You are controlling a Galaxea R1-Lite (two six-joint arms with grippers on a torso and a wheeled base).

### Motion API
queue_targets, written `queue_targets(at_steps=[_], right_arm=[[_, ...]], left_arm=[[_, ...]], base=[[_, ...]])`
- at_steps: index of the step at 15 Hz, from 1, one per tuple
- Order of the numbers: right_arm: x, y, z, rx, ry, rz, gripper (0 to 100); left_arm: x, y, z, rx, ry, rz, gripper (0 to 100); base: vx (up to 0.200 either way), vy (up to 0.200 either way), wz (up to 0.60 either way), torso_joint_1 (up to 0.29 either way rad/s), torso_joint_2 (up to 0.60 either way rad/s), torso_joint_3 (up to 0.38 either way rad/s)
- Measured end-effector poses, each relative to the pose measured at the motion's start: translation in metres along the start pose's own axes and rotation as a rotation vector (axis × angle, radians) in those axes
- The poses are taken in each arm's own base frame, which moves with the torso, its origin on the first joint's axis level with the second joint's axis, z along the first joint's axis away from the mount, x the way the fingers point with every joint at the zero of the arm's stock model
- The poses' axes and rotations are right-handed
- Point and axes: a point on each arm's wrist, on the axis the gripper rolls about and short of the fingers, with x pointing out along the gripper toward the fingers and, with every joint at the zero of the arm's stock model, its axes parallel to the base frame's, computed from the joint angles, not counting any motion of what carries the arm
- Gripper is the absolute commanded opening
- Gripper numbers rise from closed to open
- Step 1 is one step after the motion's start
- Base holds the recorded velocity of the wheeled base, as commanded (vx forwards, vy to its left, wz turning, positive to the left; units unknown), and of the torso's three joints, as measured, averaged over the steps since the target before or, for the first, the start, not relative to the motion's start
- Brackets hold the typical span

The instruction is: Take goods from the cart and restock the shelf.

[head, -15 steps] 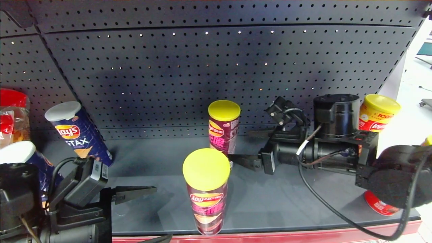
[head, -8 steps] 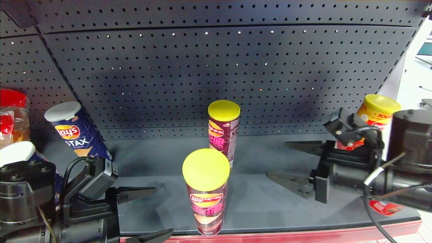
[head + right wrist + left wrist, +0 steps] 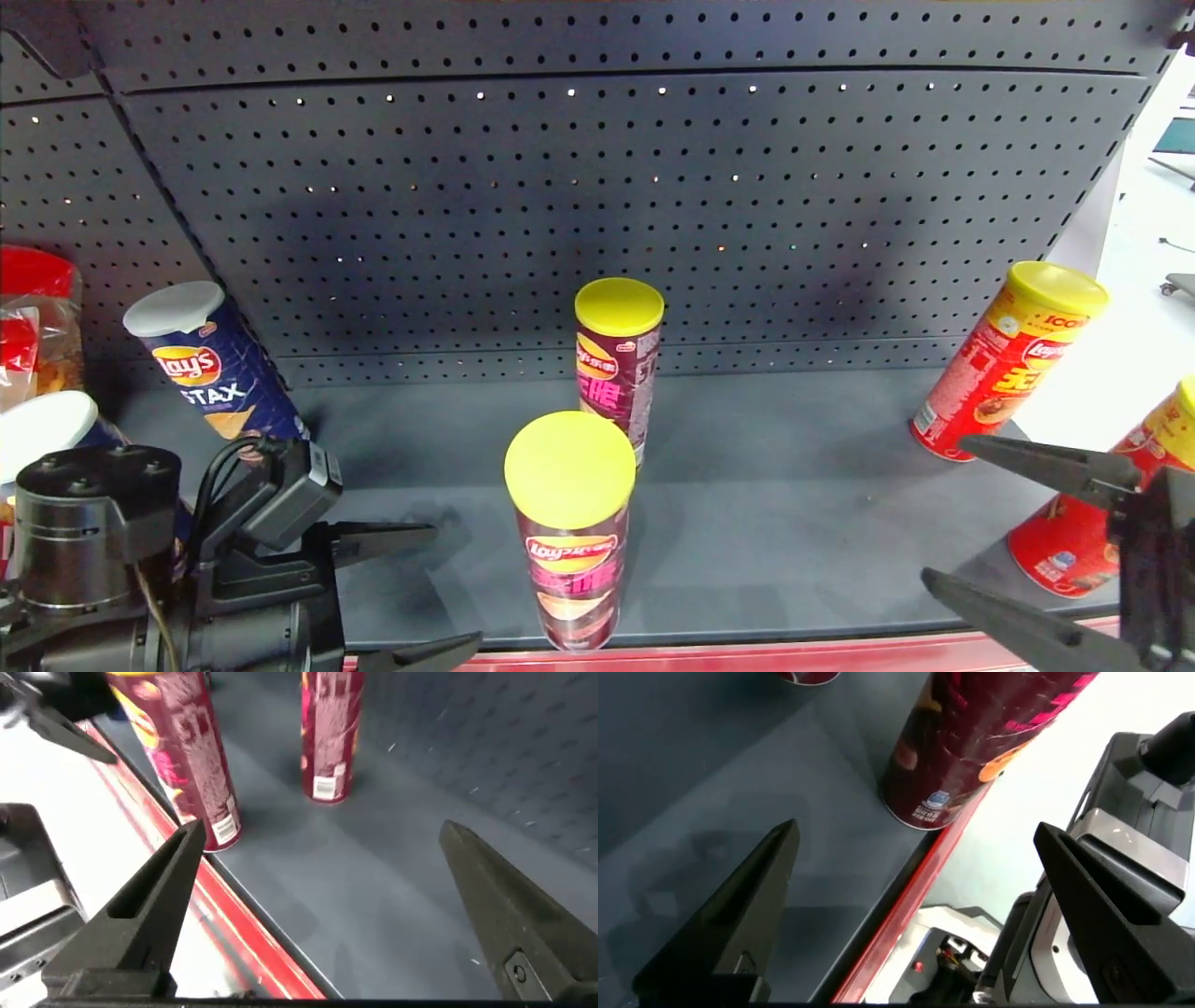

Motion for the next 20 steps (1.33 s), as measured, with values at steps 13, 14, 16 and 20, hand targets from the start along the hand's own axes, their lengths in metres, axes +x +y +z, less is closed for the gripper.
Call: queue_targets(at_steps=[13, 14, 16, 20], right_arm=[[-0.063, -0.001, 0.015, 0.048, -0.234, -0.451, 100], [-0.063, -0.001, 0.015, 0.051, -0.236, -0.452, 100], [-0.063, -0.001, 0.015, 0.07, -0.239, -0.452, 100], [-0.063, -0.001, 0.015, 0.08, -0.239, -0.454, 100]], left_arm=[[0.029, 0.021, -0.002, 0.015, 0.084, 0.068, 100], [0.032, 0.023, -0.003, 0.013, 0.093, 0.066, 100], [0.036, 0.026, -0.005, 0.005, 0.107, 0.062, 100], [0.044, 0.028, -0.009, 0.013, 0.138, 0.05, 100]], base=[[0.0, 0.0, 0.0, 0.0, 0.0, 0.0], [0.0, 0.0, 0.0, 0.0, 0.0, 0.0], [0.0, 0.0, 0.0, 0.0, 0.0, 0.0], [0.0, 0.0, 0.0, 0.0, 0.0, 0.0]])
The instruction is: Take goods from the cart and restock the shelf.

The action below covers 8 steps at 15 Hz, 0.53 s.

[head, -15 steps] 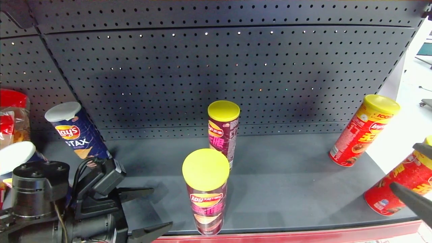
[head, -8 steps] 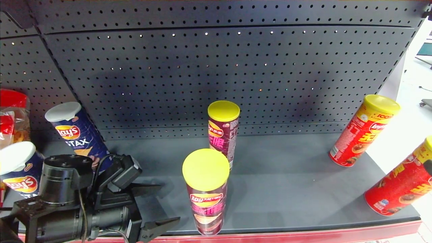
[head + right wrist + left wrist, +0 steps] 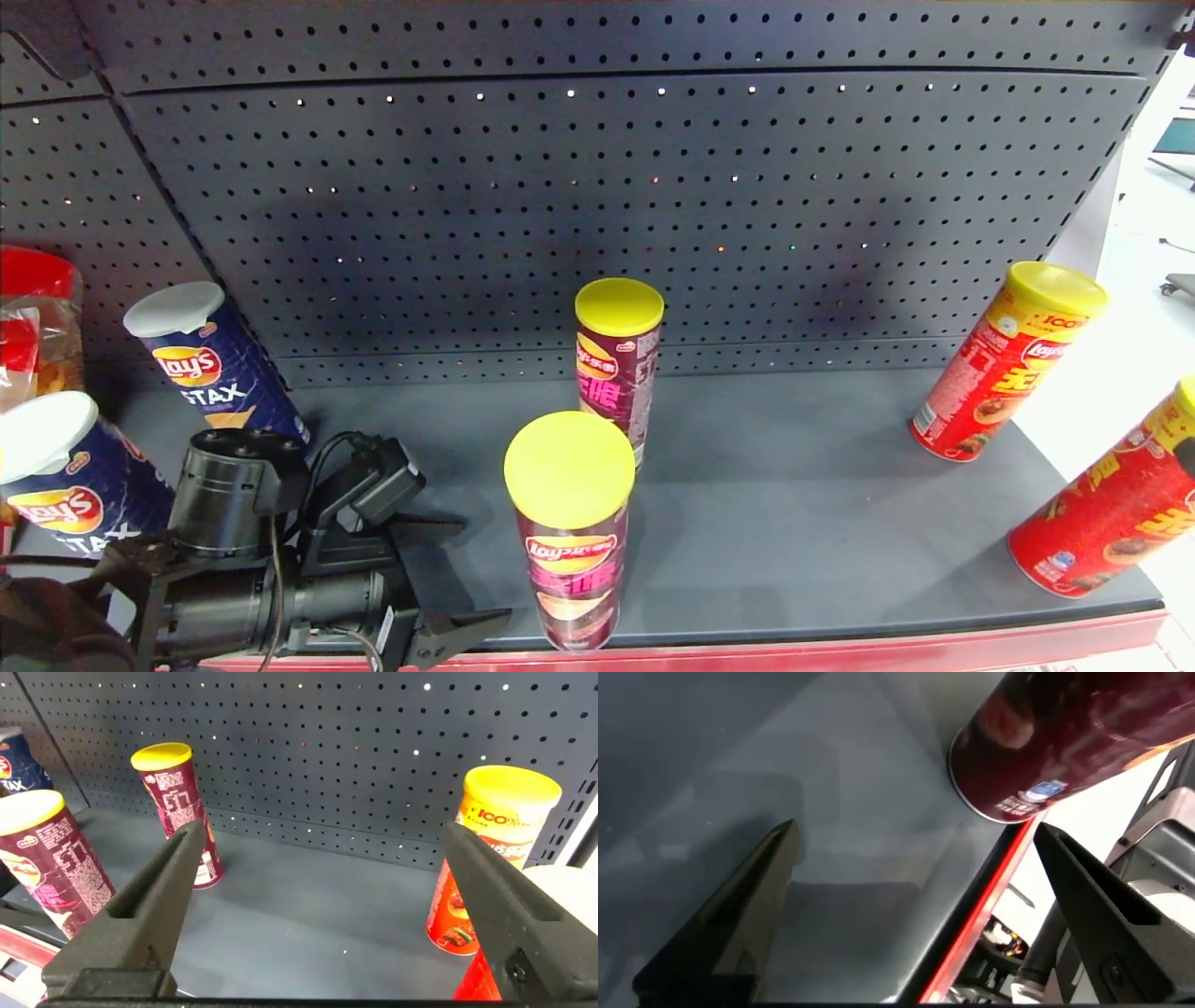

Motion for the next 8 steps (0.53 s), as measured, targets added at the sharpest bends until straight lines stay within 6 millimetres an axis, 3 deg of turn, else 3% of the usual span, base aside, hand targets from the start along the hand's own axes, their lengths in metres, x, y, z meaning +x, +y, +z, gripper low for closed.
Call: queue_targets(at_steps=[8], right_arm=[[0.0, 0.0, 0.0, 0.001, 0.001, -0.002, 100]], left_arm=[[0.019, 0.005, 0.007, 0.026, 0.013, -0.028, 100]], base=[[0.0, 0.0, 0.0, 0.0, 0.0, 0.0]])
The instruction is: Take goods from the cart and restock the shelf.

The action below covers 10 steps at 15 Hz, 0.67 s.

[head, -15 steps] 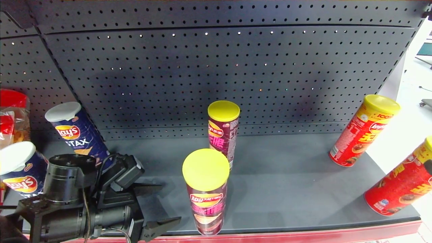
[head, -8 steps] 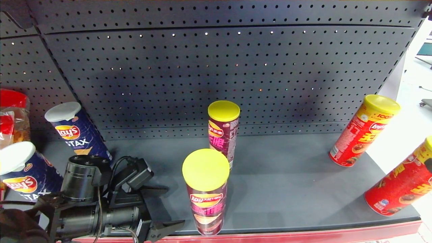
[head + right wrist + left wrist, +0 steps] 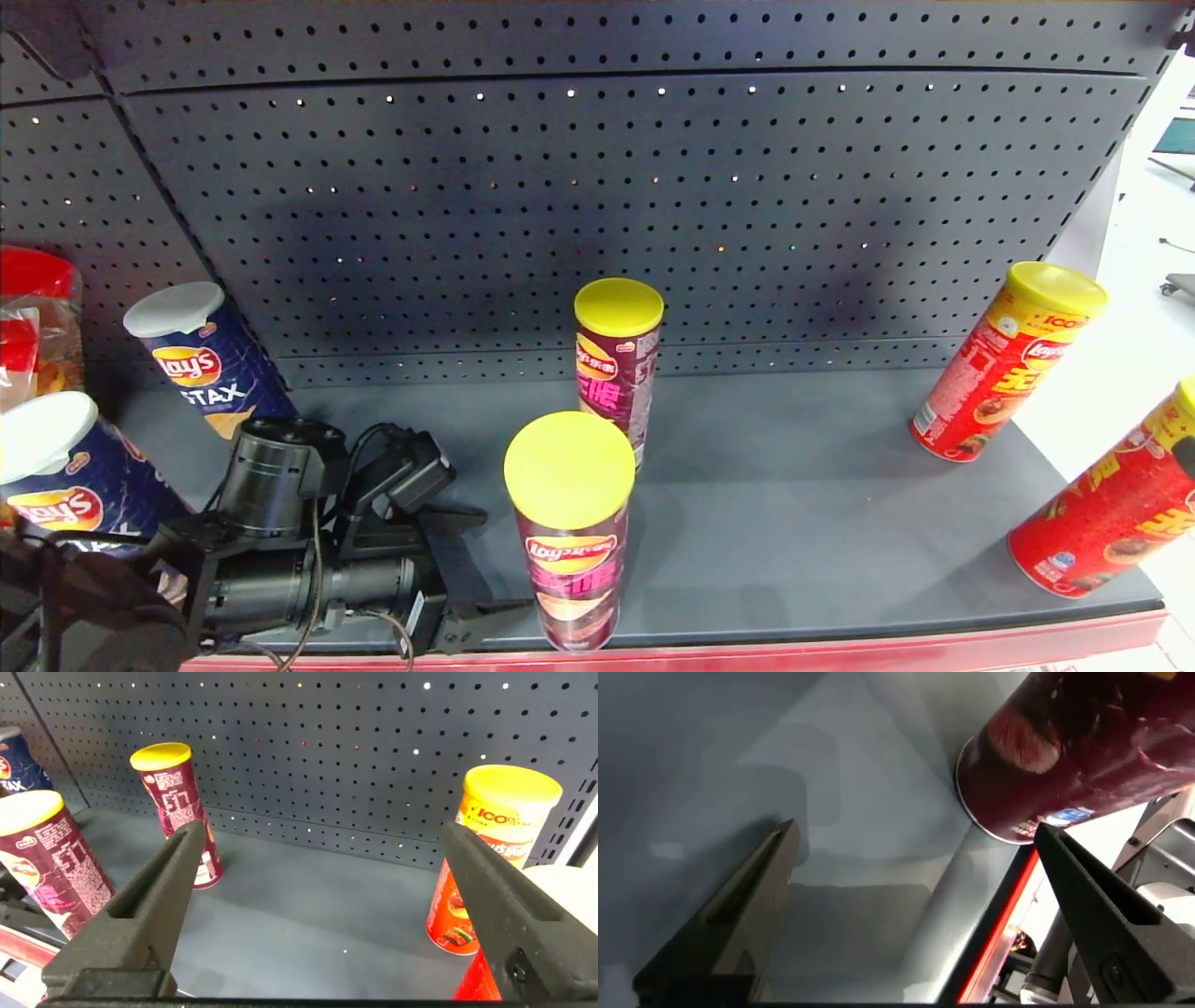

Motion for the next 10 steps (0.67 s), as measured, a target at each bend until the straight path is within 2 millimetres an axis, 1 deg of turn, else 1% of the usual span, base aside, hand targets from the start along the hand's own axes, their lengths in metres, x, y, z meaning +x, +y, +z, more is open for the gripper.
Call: queue_targets(at_steps=[10], right_arm=[[0.0005, 0.0, 0.0001, 0.008, 0.001, 0.001, 100]], left_arm=[[0.0104, 0.005, 0.006, 0.008, -0.004, -0.005, 100]], base=[[0.0, 0.0, 0.0, 0.0, 0.0, 0.0]])
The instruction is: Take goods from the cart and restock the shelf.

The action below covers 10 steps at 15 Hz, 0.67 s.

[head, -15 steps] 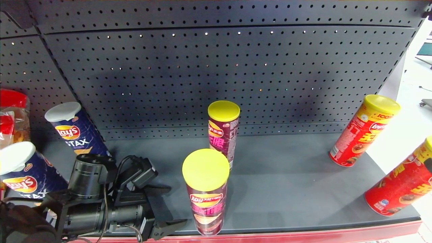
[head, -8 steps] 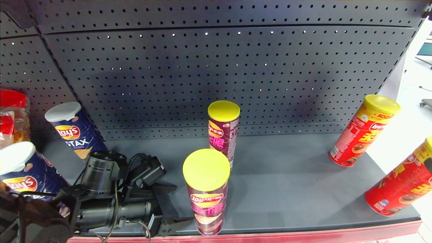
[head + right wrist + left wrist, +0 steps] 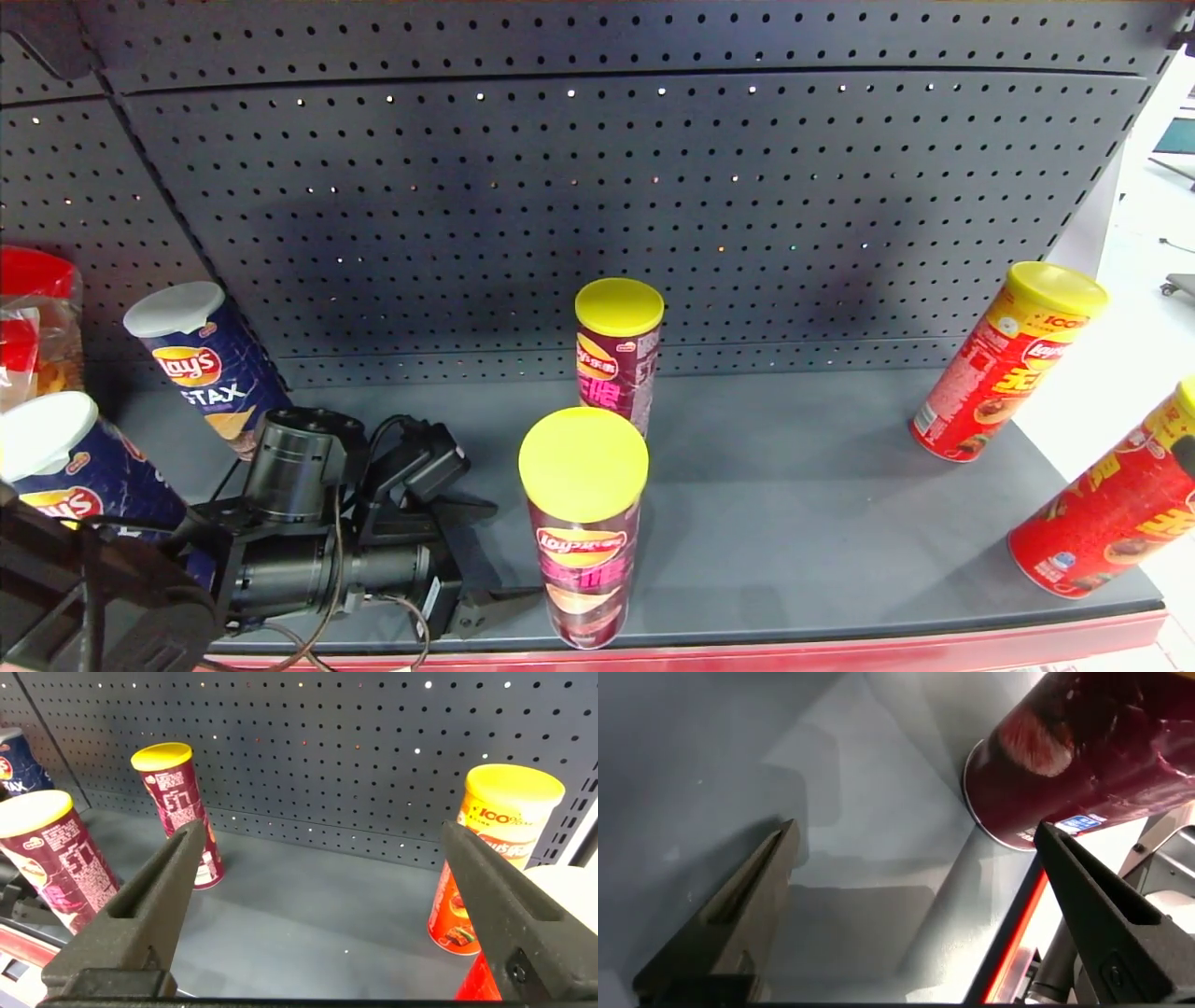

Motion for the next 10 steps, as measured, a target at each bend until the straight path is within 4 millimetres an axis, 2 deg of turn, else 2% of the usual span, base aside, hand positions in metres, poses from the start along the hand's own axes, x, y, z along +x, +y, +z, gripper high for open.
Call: queue_targets(at_steps=[10], right_arm=[[0.0007, 0.0, 0.0017, 0.0, -0.004, 0.0, 100]], left_arm=[[0.0066, -0.0024, 0.0013, 0.009, 0.006, -0.019, 100]], base=[[0.0, 0.0, 0.0, 0.0, 0.0, 0.0]])
